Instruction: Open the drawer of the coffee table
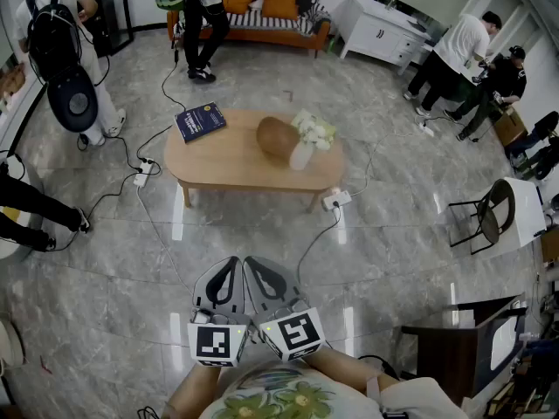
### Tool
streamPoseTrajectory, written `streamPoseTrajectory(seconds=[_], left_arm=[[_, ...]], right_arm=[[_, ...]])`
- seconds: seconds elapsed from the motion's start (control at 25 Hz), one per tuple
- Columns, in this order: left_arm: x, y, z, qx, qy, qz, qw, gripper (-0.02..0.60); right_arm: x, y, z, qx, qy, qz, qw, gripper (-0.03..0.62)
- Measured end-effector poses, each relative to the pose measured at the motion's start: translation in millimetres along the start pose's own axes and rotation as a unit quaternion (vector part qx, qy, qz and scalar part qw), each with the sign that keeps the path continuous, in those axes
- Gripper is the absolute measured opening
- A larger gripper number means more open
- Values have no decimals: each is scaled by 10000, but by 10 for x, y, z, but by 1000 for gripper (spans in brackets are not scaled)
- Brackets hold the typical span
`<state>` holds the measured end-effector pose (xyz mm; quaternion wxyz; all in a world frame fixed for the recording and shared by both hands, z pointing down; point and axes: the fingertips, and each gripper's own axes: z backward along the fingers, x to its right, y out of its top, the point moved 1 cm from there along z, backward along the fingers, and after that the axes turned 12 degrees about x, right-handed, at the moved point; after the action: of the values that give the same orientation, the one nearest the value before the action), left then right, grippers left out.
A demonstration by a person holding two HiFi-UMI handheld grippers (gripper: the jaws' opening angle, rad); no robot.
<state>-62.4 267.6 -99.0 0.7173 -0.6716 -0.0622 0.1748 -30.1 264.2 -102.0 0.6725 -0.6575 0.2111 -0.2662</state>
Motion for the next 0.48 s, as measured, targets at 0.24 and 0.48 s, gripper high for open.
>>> streamPoseTrajectory(seconds=[0.24, 0.48], left_arm=[[-14, -79, 63, -23, -85, 30, 10000, 8], [7, -200, 85, -177, -260, 119, 9994, 8]], right_arm=[[-57, -84, 53, 1, -104, -7, 9999, 19], [-43, -217, 105, -168, -264, -71, 9995, 20]])
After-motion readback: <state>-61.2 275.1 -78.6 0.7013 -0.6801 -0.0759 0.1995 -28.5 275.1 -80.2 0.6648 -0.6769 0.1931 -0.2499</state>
